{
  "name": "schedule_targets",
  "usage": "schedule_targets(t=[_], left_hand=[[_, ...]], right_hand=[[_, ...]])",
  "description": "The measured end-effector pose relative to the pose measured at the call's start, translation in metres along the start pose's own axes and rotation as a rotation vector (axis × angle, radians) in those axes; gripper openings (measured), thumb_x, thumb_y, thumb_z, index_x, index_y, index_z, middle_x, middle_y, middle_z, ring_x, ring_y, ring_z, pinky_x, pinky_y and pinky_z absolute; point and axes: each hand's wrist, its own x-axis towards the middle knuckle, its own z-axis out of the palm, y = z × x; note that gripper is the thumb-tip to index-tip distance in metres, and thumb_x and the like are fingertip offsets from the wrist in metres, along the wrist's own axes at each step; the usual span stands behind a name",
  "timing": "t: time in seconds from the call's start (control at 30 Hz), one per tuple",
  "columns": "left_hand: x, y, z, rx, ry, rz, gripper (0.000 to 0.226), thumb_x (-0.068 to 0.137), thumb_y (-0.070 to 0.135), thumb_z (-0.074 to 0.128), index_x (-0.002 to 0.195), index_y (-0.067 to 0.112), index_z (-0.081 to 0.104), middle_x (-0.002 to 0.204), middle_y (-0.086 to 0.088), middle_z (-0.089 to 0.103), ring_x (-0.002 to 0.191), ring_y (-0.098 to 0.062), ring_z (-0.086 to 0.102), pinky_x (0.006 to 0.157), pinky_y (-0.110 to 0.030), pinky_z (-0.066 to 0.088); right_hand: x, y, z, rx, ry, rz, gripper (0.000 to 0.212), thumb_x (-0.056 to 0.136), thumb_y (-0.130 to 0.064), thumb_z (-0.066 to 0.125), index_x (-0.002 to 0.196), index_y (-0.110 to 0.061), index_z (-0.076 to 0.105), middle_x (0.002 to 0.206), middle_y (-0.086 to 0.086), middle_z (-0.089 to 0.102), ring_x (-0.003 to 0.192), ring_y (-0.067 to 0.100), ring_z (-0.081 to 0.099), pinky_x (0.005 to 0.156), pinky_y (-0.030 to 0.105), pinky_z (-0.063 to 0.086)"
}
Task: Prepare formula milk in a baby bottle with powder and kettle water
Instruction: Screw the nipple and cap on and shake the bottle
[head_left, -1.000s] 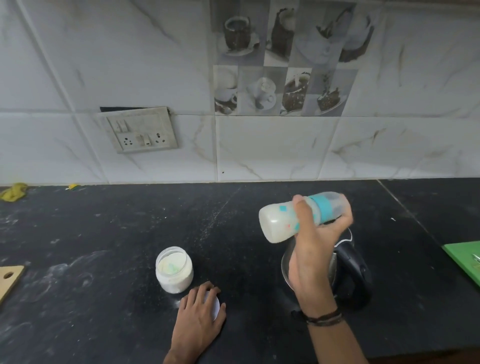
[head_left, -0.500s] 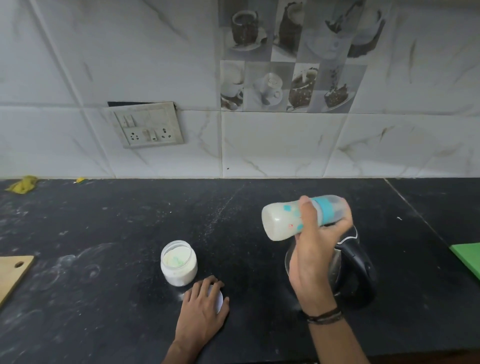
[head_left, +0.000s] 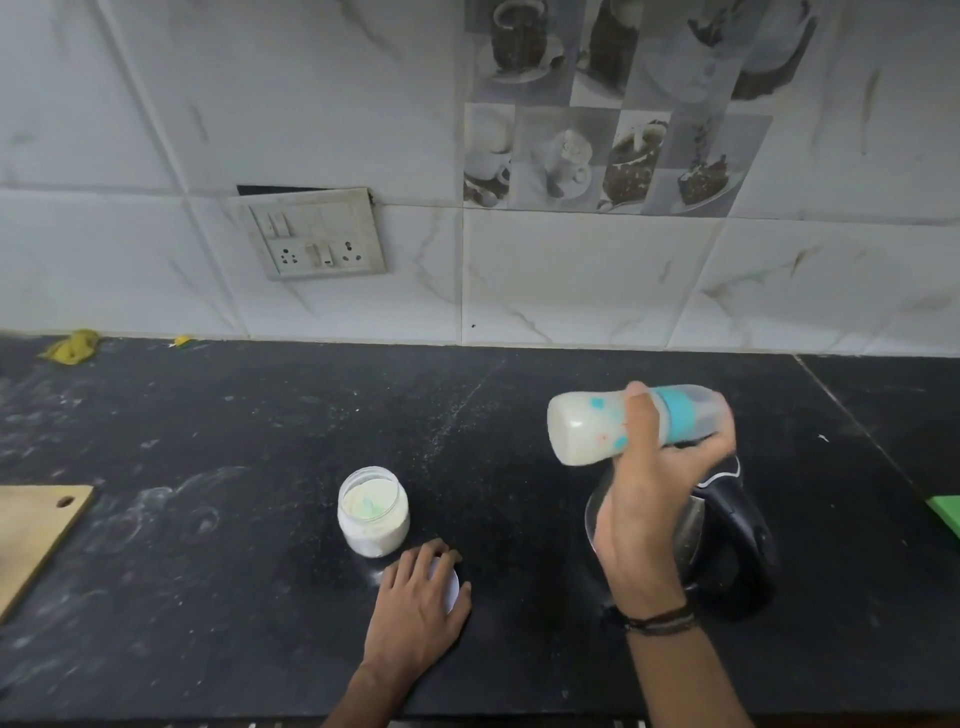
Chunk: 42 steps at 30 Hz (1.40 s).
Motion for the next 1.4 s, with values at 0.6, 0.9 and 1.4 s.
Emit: schedule_targets(t=[0.6, 0.9, 1.4], left_hand=[[0.0, 0.001, -0.006, 0.01, -0.024, 0.002, 0.034, 0.092, 0.047, 0.064, 0.118, 0.026, 0.068, 0.127, 0.005, 0.063, 0.109, -0.018, 0.062, 0.089, -0.036, 0.053], [0.0, 0.0, -0.005, -0.001, -0.017, -0.004, 0.035, 0.092, 0.046, 0.065, 0.119, 0.024, 0.069, 0.128, 0.003, 0.064, 0.11, -0.021, 0.063, 0.09, -0.037, 0.053], [-0.001, -0.001, -0.002, 0.006, -0.024, -0.009, 0.038, 0.094, 0.051, 0.055, 0.121, 0.026, 0.066, 0.13, 0.005, 0.061, 0.112, -0.019, 0.06, 0.091, -0.037, 0.051]], right_hand=[[-0.008, 0.004, -0.001, -0.154, -0.22, 0.048, 0.077, 0.071, -0.026, 0.089, 0.135, -0.029, 0.045, 0.125, 0.005, 0.059, 0.096, 0.015, 0.069, 0.076, 0.033, 0.061], [-0.008, 0.0, 0.0, -0.164, -0.236, -0.024, 0.07, 0.077, -0.02, 0.086, 0.133, -0.027, 0.046, 0.12, 0.002, 0.06, 0.093, 0.01, 0.069, 0.075, 0.028, 0.059], [-0.009, -0.004, -0.003, -0.142, -0.153, -0.008, 0.066, 0.081, -0.019, 0.083, 0.135, -0.02, 0.044, 0.118, 0.001, 0.063, 0.093, 0.011, 0.069, 0.077, 0.027, 0.058]])
